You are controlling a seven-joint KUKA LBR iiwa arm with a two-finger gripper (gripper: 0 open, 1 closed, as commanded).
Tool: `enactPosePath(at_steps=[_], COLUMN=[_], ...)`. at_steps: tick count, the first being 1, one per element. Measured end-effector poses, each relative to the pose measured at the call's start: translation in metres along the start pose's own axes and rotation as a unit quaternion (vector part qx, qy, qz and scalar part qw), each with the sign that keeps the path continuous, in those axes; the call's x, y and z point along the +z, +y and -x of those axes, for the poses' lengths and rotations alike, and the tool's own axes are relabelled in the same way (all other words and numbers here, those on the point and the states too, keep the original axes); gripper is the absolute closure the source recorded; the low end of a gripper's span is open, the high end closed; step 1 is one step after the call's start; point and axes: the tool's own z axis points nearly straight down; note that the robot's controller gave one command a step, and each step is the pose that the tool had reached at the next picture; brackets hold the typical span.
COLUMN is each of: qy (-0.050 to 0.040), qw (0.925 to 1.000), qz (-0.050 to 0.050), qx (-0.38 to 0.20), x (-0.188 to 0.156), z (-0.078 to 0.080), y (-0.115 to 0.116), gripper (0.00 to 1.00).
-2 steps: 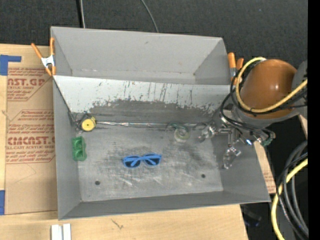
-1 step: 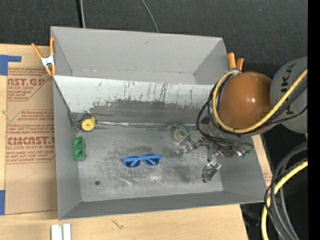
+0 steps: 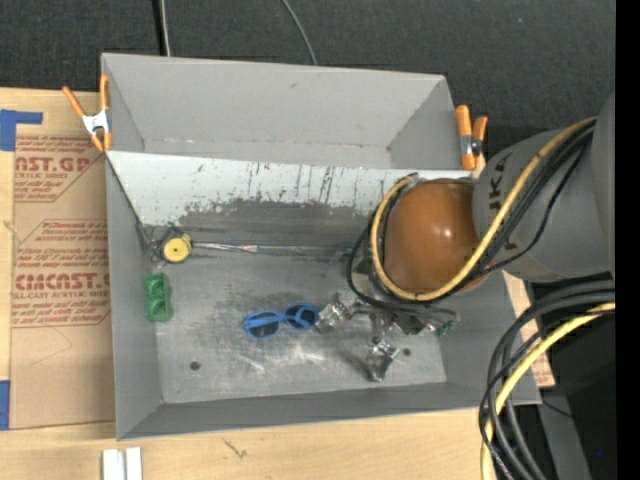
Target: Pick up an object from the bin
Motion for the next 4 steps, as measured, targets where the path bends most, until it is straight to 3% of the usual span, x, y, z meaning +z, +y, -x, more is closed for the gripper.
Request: enactPosePath(at_steps=[1,2,3,4], qy=[-0.0001,-0.0016,0.0131,0.0072], qw=[0.9998,0.9997,0.9966,0.9893], qz=[0.000,0.001,-0.004,-0.008], qx=[-0.019,0.025,-0.081,-0.145], x=[-0.002,-0.002,0.000,-0.002], z=[0.100,0.176,0.196,0.179], y=[0.069,0.095,0.134,0.152], gripper=[0.00,0.00,0.00,0.00])
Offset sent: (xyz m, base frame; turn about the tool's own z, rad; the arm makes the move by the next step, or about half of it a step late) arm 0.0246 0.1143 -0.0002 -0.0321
